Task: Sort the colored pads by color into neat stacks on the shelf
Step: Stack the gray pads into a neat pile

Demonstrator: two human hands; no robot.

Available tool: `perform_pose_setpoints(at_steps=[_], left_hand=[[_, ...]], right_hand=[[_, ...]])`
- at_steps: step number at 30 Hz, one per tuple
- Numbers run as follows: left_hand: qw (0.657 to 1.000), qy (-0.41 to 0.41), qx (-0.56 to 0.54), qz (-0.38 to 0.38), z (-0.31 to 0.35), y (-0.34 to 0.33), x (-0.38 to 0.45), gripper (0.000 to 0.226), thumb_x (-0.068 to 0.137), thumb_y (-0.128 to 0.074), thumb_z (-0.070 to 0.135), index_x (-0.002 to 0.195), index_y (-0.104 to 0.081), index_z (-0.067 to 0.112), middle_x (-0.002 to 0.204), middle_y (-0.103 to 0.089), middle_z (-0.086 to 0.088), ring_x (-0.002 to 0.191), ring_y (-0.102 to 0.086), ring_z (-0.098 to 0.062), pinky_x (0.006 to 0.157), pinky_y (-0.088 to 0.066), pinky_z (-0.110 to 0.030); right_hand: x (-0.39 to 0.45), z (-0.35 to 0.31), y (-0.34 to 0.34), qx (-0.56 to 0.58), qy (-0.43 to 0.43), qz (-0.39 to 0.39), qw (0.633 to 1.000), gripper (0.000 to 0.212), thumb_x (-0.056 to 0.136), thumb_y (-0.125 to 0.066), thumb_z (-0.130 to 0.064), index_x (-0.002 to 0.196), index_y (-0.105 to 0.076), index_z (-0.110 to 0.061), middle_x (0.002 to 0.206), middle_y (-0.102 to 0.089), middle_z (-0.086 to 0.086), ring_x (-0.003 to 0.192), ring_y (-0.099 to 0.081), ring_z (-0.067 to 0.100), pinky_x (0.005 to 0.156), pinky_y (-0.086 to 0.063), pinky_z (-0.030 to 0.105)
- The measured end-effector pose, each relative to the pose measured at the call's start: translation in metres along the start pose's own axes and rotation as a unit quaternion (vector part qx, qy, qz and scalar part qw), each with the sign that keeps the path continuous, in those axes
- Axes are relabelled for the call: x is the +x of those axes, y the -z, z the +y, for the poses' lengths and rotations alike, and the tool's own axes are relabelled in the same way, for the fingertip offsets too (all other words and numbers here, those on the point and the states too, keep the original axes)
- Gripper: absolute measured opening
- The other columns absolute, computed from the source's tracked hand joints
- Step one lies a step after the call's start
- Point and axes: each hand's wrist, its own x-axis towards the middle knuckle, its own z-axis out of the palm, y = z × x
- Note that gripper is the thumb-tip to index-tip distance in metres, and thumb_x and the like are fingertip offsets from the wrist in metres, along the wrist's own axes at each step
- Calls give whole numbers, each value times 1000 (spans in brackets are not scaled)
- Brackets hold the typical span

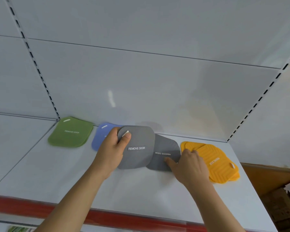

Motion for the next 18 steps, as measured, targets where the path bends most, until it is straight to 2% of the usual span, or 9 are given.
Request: perform_pose_setpoints(at_steps=[4,6,9,11,13,15,18], left_hand=[[999,-8,38,12,-3,3,2,18,106,-57,39,109,-65,23,103,-72,5,99,-66,-15,85,-51,-35],[1000,-7,27,12,-3,4,2,20,105,-58,42,109,-65,23,103,-73,4,99,-67,-16,87,-52,-37],[1000,4,-17,2,-2,6,2,17,104,-60,38,113,-68,26,105,-75,9,102,-69,-13,91,-54,-35],[999,7,-35,-7,-1,8,1,16,105,-61,32,117,-71,27,110,-77,9,107,-70,-13,95,-53,-35],[998,11,-54,-8,2,11,1,17,105,-62,30,117,-74,26,112,-78,6,109,-71,-18,97,-55,-40],[997,24,-78,-7,5,15,1,18,105,-62,29,118,-75,27,114,-78,3,113,-71,-24,101,-55,-49],[994,47,-95,-25,8,18,4,20,104,-63,30,120,-75,28,119,-77,-1,119,-69,-29,107,-53,-56]], right_hand=[[8,-3,9,62,-18,-57,996,57,84,-69,-64,109,-59,-13,102,-69,3,98,-64,28,69,-41,32],[5,-4,13,120,-14,-26,992,41,83,-73,-47,106,-59,-16,97,-69,1,91,-63,27,67,-43,33],[-4,-8,20,196,43,0,980,14,88,-65,-19,100,-61,-25,88,-67,-3,78,-61,20,59,-45,30],[-9,-6,31,198,120,21,973,21,89,-61,-11,92,-63,-32,87,-65,-6,78,-59,17,59,-41,20],[-13,-1,56,202,199,70,956,28,88,-63,-6,90,-67,-34,88,-62,-11,79,-58,9,64,-40,13],[-17,1,92,203,278,97,934,33,87,-65,-1,92,-75,-33,92,-65,-13,83,-61,7,72,-44,14],[-25,-9,135,171,376,68,908,36,90,-66,-1,98,-81,-34,96,-69,-16,88,-65,6,75,-46,16]])
